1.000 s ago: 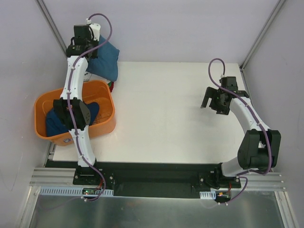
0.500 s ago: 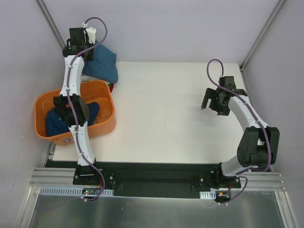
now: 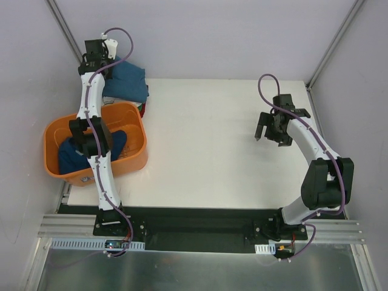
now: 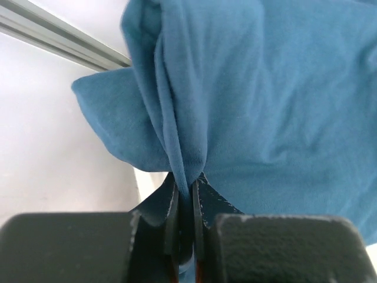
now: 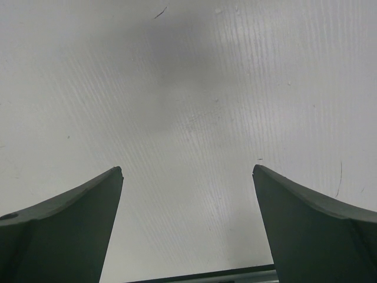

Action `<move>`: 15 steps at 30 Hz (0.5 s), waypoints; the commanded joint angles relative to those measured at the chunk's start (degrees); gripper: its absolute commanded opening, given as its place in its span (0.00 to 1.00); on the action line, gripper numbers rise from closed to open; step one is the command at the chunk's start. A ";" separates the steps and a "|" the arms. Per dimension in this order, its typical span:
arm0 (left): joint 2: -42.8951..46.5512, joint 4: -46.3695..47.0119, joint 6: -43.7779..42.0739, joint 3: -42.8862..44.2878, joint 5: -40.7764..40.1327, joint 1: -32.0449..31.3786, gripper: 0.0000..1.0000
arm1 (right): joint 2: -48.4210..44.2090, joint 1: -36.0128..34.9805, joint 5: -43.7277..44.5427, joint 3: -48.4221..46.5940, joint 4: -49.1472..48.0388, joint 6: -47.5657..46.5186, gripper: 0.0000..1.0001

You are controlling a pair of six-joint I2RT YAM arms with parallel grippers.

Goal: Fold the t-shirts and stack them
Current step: Neatly place the folded tshirt to the corner

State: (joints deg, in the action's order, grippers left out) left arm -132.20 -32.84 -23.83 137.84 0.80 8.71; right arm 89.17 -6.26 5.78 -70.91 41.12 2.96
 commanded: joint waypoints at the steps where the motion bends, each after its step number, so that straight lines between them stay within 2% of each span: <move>1: 1.95 8.66 -4.19 -1.08 -8.61 -0.27 0.00 | 0.13 -0.77 2.92 -2.91 2.73 0.82 0.97; 3: 2.56 9.63 -6.56 -2.66 -8.88 -0.27 0.00 | 0.22 -0.77 3.09 -3.09 3.00 0.82 0.97; 9: 2.39 10.86 -6.66 -3.98 -9.57 -0.27 0.04 | -0.04 -0.86 3.89 -3.88 3.96 0.73 0.97; 10: 2.30 11.04 -6.40 -3.98 -10.46 -0.27 0.08 | -0.04 -0.86 3.97 -3.97 4.14 0.73 0.97; 11: 2.21 11.48 -6.14 -3.81 -10.99 -0.19 0.19 | -0.22 -0.77 4.06 -3.97 4.14 0.73 0.97; 13: 2.21 11.66 -5.70 -3.54 -11.69 -0.27 0.54 | -0.22 -0.94 4.06 -4.14 4.23 0.82 0.97; 15: 3.00 11.66 -5.17 -3.54 -11.70 -0.36 0.78 | -0.31 -1.03 4.24 -4.32 4.40 0.73 0.97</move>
State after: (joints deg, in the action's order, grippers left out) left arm -132.20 -24.58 -29.58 133.36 -8.05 7.97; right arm 89.58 -6.79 8.40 -72.73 43.86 2.98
